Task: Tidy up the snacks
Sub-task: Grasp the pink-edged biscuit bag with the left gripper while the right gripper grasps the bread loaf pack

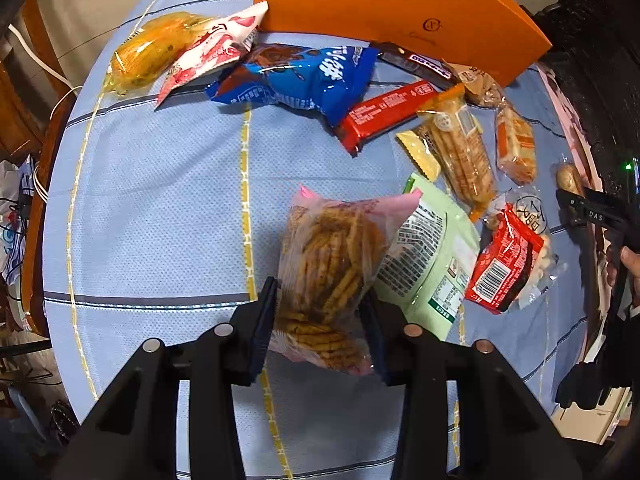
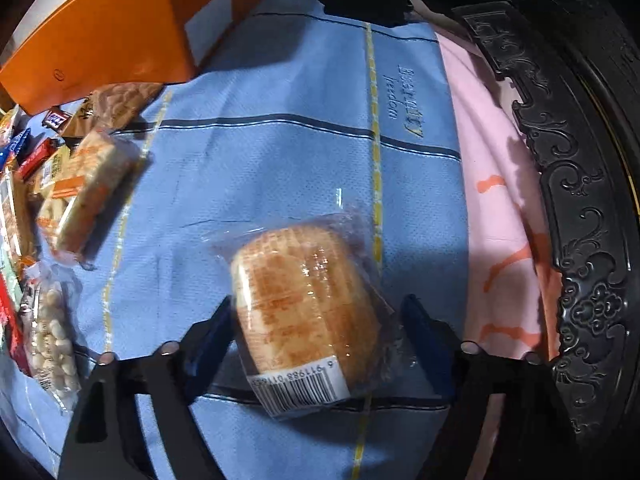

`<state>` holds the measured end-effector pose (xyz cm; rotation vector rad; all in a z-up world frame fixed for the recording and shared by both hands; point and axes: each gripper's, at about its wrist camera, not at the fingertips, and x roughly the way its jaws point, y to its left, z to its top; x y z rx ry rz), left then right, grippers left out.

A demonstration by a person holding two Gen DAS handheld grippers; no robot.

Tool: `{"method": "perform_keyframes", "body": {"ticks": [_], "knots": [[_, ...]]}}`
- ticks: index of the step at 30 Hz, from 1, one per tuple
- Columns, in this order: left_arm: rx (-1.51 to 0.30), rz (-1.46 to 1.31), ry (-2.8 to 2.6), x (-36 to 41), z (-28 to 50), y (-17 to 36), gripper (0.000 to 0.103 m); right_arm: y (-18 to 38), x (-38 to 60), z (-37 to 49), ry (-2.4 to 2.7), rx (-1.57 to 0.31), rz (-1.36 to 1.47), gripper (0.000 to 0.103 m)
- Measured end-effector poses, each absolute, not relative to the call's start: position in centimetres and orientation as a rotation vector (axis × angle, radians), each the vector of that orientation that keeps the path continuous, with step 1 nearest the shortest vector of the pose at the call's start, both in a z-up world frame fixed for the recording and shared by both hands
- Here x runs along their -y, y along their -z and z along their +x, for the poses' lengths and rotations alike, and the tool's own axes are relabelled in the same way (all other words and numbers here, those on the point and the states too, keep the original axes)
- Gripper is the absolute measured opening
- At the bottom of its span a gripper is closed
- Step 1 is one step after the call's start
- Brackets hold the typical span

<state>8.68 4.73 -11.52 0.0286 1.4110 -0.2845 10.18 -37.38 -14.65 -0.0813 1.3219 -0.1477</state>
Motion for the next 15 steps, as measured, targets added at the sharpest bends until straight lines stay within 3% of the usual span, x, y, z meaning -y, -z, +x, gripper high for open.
{"method": "perform_keyframes", "body": {"ticks": [2,15], "knots": [[-1.407,0.025,0.282,-4.8,8.6,11.5,0.040,14.4,36.8,10.1,0.154,-1.326,-0.106,0.063],[-1.408,0.022,0.295,-4.6,8.5,12.2,0.047,10.4,30.0,6.2,0.016,-1.266,-0.028,0.061]]}}
